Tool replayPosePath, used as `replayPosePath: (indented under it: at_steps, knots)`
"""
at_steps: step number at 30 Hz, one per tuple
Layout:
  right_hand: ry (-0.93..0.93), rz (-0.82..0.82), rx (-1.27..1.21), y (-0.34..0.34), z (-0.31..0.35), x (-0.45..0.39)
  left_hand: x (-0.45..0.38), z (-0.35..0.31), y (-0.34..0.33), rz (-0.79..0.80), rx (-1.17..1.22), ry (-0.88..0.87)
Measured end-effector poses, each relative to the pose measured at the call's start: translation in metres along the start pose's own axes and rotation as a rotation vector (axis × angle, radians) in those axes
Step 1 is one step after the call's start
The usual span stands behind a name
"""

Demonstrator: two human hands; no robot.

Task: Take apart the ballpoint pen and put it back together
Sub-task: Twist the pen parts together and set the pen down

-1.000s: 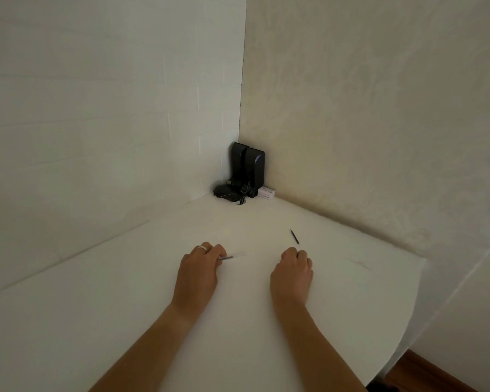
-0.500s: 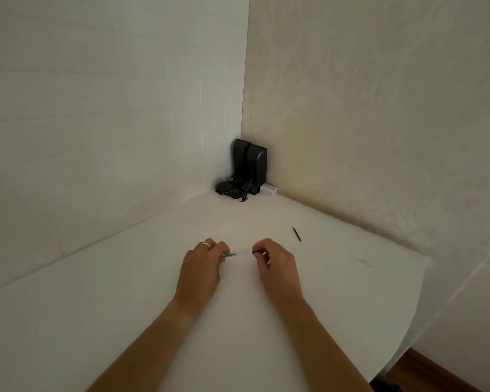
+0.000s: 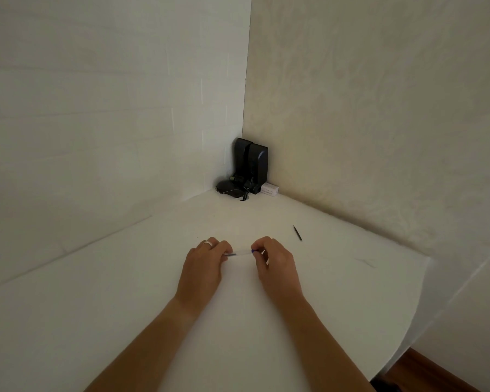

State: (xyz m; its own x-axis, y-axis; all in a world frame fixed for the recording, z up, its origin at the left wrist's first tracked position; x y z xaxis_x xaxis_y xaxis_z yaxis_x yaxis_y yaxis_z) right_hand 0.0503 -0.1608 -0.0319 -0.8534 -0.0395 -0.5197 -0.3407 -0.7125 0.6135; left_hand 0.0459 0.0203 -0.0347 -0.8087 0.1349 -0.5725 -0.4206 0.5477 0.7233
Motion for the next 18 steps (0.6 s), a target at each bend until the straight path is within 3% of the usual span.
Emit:
replayPosePath:
  at_steps: [18]
  knots:
    - [0.056, -0.005, -0.088, 0.0069, 0.0087, 0.0006, -0.0010, 0.0009, -0.0002, -0.004, 0.044, 0.006]
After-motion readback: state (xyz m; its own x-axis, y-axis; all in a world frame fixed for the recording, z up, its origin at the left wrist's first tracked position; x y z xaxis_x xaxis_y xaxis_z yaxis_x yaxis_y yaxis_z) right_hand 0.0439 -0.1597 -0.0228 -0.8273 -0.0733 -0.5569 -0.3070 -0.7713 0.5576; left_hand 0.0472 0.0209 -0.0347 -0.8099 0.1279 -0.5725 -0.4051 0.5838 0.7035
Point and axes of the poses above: each hand's wrist, its own x-axis away from the middle knuckle, its own y-axis out of the back of the hand, z = x × y, the point moved 2 cm from there along -x, towards the middle knuckle, and after that the axes turned 2 degrees about -y, right-handed, at the moved point
